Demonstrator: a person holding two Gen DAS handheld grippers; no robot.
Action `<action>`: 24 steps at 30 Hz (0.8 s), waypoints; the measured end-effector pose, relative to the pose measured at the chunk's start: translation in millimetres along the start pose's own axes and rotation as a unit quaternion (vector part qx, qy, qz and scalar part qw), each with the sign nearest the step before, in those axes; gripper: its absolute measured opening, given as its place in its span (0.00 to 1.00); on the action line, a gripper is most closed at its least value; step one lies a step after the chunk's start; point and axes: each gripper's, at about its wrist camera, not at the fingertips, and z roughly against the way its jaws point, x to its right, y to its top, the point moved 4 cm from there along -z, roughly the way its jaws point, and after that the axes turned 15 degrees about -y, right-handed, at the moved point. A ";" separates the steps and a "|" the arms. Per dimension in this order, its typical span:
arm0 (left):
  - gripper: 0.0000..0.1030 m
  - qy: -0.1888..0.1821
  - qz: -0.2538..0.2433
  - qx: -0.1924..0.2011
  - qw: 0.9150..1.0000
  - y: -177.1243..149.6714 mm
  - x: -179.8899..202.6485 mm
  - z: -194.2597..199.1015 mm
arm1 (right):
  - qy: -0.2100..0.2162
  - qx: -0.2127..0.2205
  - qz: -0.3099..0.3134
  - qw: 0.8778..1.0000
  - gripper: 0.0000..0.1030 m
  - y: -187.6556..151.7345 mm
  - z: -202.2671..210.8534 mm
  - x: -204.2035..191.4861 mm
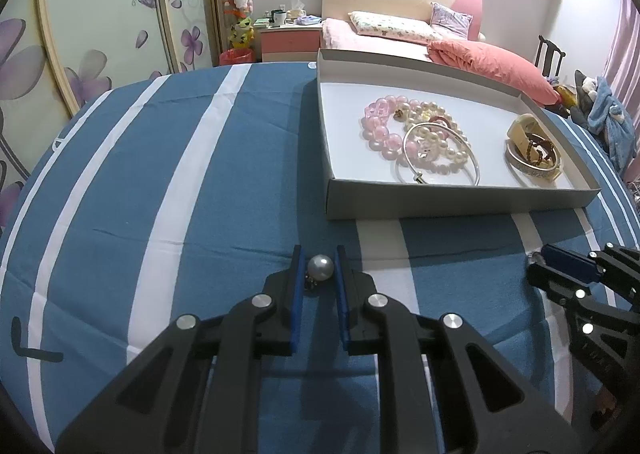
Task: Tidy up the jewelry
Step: 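Hold the pearl earring in the left tool while the right tool grasps the silver ring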
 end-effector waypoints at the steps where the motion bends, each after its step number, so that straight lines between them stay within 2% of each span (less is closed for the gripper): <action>1: 0.15 0.000 0.000 0.000 1.000 0.0 0.0 0.0 | -0.004 -0.002 -0.006 1.000 0.22 -2.5 0.7 5.4; 7: 0.15 0.000 0.000 0.000 1.000 0.3 0.3 0.1 | -0.049 -0.020 -0.064 0.997 0.22 -19.1 3.1 53.6; 11: 0.15 0.000 0.000 0.002 1.000 0.9 -0.1 0.5 | -0.053 -0.013 -0.101 0.993 0.22 -25.9 7.8 73.0; 17: 0.15 -0.006 -0.001 0.021 1.000 1.4 6.7 8.6 | -0.045 0.038 -0.122 0.991 0.22 -19.2 28.9 78.8; 24: 0.15 -0.011 -0.030 0.054 0.998 -0.5 32.9 20.0 | -0.050 0.091 -0.130 0.986 0.22 -6.5 41.5 72.0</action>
